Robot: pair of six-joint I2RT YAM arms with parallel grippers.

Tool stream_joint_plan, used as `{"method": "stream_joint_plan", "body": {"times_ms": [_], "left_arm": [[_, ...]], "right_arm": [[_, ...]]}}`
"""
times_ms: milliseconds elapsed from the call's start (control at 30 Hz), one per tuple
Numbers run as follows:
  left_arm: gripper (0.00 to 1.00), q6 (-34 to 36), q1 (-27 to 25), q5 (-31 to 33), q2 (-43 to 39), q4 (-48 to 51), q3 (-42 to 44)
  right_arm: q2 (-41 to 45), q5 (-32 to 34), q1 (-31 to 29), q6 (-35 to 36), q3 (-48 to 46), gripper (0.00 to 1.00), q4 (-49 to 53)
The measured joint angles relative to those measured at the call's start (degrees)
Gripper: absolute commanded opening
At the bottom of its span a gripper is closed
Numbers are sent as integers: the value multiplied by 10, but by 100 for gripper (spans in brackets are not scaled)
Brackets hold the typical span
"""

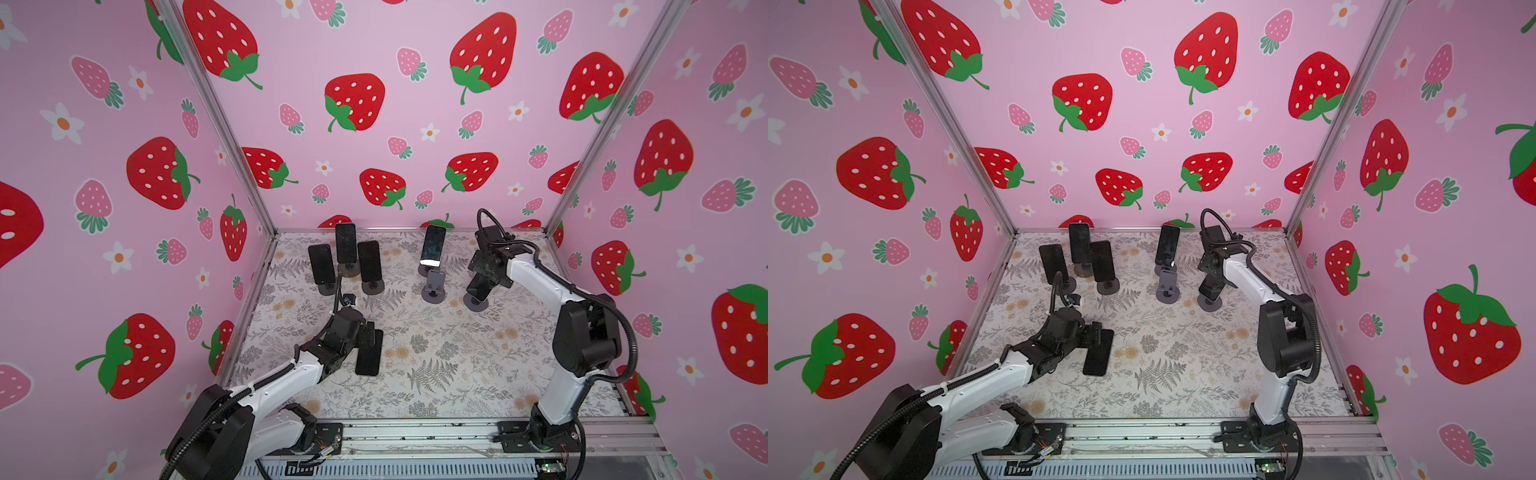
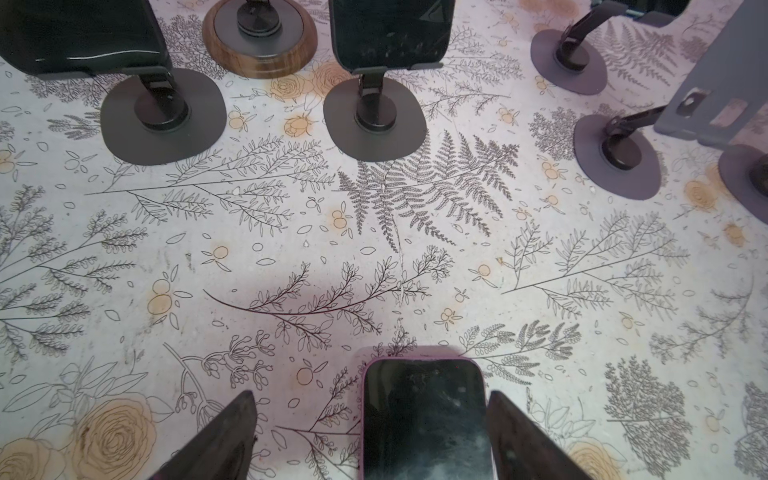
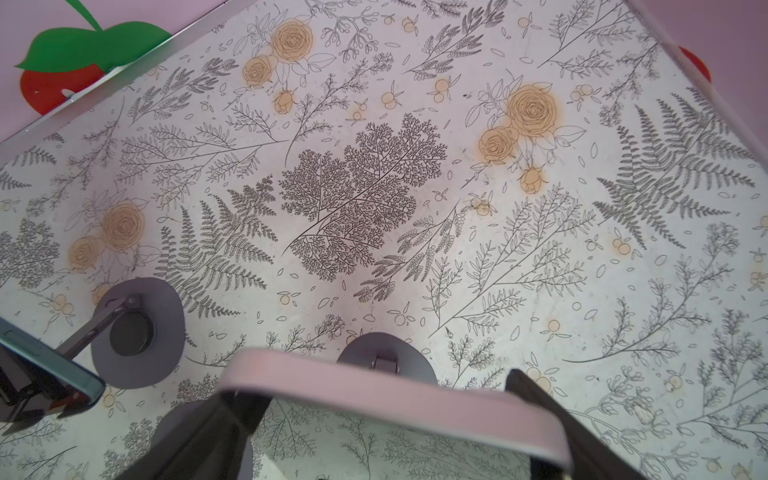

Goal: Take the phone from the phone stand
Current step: 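Lower the right gripper around the top of the silver phone on its stand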

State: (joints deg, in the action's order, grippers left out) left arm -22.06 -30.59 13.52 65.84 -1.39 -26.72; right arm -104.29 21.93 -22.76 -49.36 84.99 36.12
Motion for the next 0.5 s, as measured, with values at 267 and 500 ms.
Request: {"method": "stream_joint_plan", "body": {"times_ms": [267, 500], "left_arm": [[88, 0, 0, 0, 2, 0, 0], [88, 1, 0, 0, 4, 0, 0]], "right_arm": [[0, -4, 1, 0, 0, 86, -3], [0, -7, 2, 0, 0, 73, -6]]}}
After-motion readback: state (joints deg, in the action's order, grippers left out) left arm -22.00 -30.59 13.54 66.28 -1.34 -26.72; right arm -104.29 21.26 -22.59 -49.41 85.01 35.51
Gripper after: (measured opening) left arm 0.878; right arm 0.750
